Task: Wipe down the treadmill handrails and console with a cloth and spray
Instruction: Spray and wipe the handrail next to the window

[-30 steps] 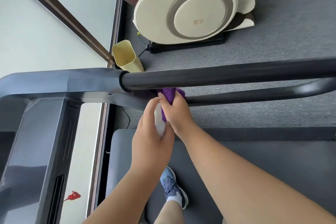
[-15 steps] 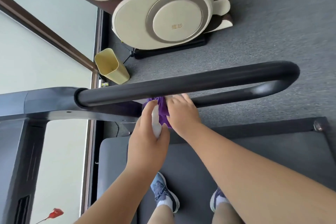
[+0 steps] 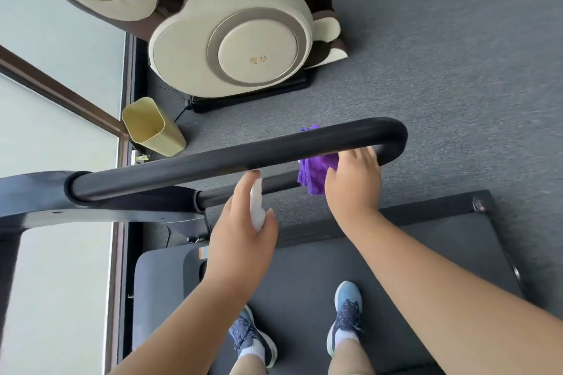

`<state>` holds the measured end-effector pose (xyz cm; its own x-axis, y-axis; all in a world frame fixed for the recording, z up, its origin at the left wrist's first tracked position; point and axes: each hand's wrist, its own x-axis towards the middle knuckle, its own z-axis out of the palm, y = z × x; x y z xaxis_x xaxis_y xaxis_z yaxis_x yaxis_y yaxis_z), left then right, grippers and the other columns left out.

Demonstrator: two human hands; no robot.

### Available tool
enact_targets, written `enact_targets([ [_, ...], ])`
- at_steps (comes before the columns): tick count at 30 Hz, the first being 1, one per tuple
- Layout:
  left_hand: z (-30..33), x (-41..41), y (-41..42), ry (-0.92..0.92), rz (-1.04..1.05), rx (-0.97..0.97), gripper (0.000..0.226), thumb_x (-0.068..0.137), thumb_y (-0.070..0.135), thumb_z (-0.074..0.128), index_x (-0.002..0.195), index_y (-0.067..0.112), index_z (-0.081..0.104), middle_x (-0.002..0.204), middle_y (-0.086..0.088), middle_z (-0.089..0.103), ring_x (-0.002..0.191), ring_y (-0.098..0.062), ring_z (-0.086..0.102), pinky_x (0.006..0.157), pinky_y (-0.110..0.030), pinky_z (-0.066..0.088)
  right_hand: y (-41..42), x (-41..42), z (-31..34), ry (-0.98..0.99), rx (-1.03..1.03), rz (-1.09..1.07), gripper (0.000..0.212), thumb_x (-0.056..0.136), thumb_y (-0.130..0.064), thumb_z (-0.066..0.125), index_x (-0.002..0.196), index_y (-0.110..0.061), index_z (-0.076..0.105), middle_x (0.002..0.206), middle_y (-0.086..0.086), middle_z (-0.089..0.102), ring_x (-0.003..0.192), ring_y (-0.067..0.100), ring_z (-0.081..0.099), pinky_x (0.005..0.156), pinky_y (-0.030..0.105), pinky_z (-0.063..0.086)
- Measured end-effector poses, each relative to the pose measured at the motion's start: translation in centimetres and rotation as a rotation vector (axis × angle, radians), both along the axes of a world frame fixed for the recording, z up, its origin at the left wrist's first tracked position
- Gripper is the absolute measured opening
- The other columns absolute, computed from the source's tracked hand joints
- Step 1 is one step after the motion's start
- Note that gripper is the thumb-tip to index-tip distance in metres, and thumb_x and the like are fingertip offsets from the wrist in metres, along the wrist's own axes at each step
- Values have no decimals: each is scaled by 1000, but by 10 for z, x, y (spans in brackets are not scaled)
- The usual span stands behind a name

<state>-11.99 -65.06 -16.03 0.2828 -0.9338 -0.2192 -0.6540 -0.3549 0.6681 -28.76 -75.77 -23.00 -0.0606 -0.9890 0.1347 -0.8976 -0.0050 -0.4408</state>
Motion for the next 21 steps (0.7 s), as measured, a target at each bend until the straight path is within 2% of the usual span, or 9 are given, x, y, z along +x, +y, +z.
enact_targets([
  [2,1,-3,1,-10,-12,7,63,95,22,62,142,49,32,136,13,57,115,-14,54,87,-29,39,-2,4,9,38,-140,85,59,79,1,63,137,-4,59,135,16,64,130,41,55,113,50,40],
  [4,4,-5,4,-29,-74,6,63,94,20,62,140,51,31,132,14,57,109,-11,53,83,-28,38,2,20,10,183,-187,322,60,87,-6,49,147,-4,52,148,15,56,140,35,50,116,47,35],
  [6,5,-7,8,-71,-177,8,67,92,18,63,137,53,29,127,13,58,101,-11,54,78,-29,40,12,38,-9,341,-159,570,53,95,-10,36,144,-3,56,140,14,63,131,33,58,113,46,41],
  [8,3,-5,11,-103,-230,14,70,90,17,65,139,51,29,126,11,61,99,-12,56,75,-29,43,23,51,-30,451,-22,696,57,97,-17,28,143,-4,58,143,13,62,133,33,58,115,47,43],
  [10,-1,-1,13,-98,-212,23,70,90,17,65,141,49,30,127,10,61,97,-10,55,75,-28,43,23,60,-35,496,136,712,67,91,-29,26,150,-7,49,150,13,55,136,35,52,113,48,41],
  [12,-5,4,16,-84,-173,37,68,91,18,64,142,48,31,125,14,58,95,-10,56,75,-28,43,15,71,-27,508,218,710,75,87,-41,26,154,-13,40,143,11,56,127,36,52,107,50,40],
  [16,-11,7,17,-55,-116,69,66,94,20,61,142,53,30,120,24,51,88,0,50,74,-25,42,-1,81,-27,547,268,708,80,90,-64,47,157,-25,32,142,10,54,129,36,49,111,59,31],
  [17,-12,6,15,-46,-100,70,66,94,20,60,141,54,29,120,24,52,88,0,50,75,-25,42,-1,79,-30,551,250,703,80,90,-67,44,157,-25,34,140,10,55,128,36,51,111,59,31],
  [21,-10,-1,13,-34,-94,80,65,93,19,59,140,54,30,119,17,57,89,-9,56,75,-27,44,5,62,-36,452,176,665,88,84,-69,9,146,-21,51,124,10,65,115,34,57,107,51,35],
])
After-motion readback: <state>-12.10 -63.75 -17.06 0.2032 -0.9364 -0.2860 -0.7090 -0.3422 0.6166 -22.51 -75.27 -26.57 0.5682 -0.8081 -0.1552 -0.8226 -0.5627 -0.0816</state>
